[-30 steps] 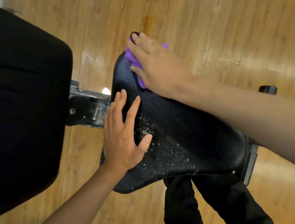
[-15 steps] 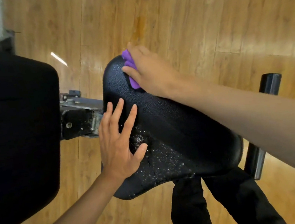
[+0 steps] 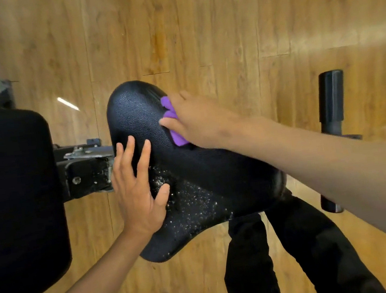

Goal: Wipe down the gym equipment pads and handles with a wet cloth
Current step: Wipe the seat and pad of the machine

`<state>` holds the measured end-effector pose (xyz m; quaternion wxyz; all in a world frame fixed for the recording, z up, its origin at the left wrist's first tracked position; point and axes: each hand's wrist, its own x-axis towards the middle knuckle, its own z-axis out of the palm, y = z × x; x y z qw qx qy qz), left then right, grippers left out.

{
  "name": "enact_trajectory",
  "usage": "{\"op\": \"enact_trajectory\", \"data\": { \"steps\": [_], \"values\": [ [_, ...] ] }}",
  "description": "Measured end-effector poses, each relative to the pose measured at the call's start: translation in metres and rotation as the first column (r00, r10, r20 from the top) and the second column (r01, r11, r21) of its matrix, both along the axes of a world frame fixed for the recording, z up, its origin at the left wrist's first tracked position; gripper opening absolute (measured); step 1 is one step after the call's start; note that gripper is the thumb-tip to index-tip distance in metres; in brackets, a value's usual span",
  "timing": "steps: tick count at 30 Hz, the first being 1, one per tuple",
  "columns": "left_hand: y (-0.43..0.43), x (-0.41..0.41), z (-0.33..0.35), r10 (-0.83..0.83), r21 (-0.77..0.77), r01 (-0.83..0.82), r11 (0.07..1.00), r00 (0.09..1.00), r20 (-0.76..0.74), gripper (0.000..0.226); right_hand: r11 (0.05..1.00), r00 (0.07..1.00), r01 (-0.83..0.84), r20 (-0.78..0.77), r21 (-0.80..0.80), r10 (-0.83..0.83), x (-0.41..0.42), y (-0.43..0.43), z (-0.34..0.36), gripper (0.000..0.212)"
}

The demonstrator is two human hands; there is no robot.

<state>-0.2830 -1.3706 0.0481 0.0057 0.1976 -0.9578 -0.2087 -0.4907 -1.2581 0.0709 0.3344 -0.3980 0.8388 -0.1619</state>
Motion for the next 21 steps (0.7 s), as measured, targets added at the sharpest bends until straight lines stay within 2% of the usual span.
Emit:
{"op": "enact_trajectory", "data": {
  "steps": [1,2,3,4,5,7,9,10,11,12,14,16,17,19,21],
  "values": [
    [0.001,0.000,0.000,-0.001,-0.001,0.001,1.000,1.000,0.001,0.077,1.000,1.000,-0.011,-0.020,0.011,0.011,0.001,0.005,0.003,0.055],
    [0.001,0.001,0.001,-0.006,0.004,0.006,1.000,1.000,0.003,0.077,1.000,0.994,-0.003,-0.111,0.014,0.004,0.010,0.023,0.007,0.057],
    [0.001,0.001,0.001,-0.010,0.007,0.010,1.000,1.000,-0.001,0.076,0.999,0.970,0.043,-0.239,-0.020,-0.047,0.023,0.049,0.012,0.058],
    [0.000,0.001,0.002,-0.014,0.007,0.014,1.000,1.000,-0.005,0.076,0.992,0.947,0.100,-0.299,-0.080,-0.119,0.040,0.080,0.019,0.057],
    [0.000,0.000,0.001,-0.019,0.010,0.019,1.000,1.000,-0.005,0.076,0.972,0.938,0.172,-0.274,-0.161,-0.211,0.057,0.112,0.027,0.056],
    [0.001,0.000,0.002,-0.021,0.014,0.021,1.000,1.000,-0.008,0.077,0.902,0.927,0.349,-0.048,-0.253,-0.372,0.087,0.158,0.034,0.057],
    [0.002,0.000,0.003,-0.009,0.019,0.009,1.000,1.000,-0.017,0.077,0.853,0.899,0.437,0.097,-0.285,-0.427,0.085,0.158,0.032,0.052],
    [0.003,-0.001,0.002,-0.009,0.025,0.009,1.000,1.000,-0.020,0.077,0.845,0.889,0.459,0.132,-0.276,-0.439,0.073,0.145,0.027,0.043],
    [0.003,-0.001,0.002,-0.009,0.029,0.009,1.000,1.000,-0.025,0.077,0.846,0.882,0.472,0.134,-0.246,-0.453,0.056,0.128,0.023,0.028],
    [0.003,-0.001,0.002,-0.008,0.029,0.009,1.000,1.000,-0.029,0.077,0.870,0.901,0.434,0.123,-0.233,-0.416,0.041,0.112,0.020,0.023],
    [0.002,0.000,0.001,-0.007,0.021,0.008,1.000,1.000,-0.027,0.077,0.883,0.924,0.376,0.047,-0.281,-0.378,0.031,0.097,0.017,0.035],
    [0.002,0.000,0.001,-0.005,0.009,0.006,1.000,1.000,-0.021,0.077,0.802,0.869,0.463,0.014,-0.379,-0.495,0.061,0.111,0.016,0.013],
    [0.003,0.000,0.001,-0.004,0.009,0.005,1.000,1.000,-0.016,0.077,0.748,0.816,0.512,-0.031,-0.423,-0.577,0.088,0.123,0.020,0.020],
    [0.005,0.000,0.000,-0.006,0.003,0.006,1.000,1.000,-0.005,0.080,0.641,0.729,0.583,-0.026,-0.499,-0.684,0.134,0.136,0.022,0.043],
    [0.007,0.001,0.001,-0.009,-0.006,0.009,1.000,1.000,0.006,0.088,0.571,0.699,0.585,0.000,-0.576,-0.716,0.131,0.131,0.014,0.041]
  ]
}}
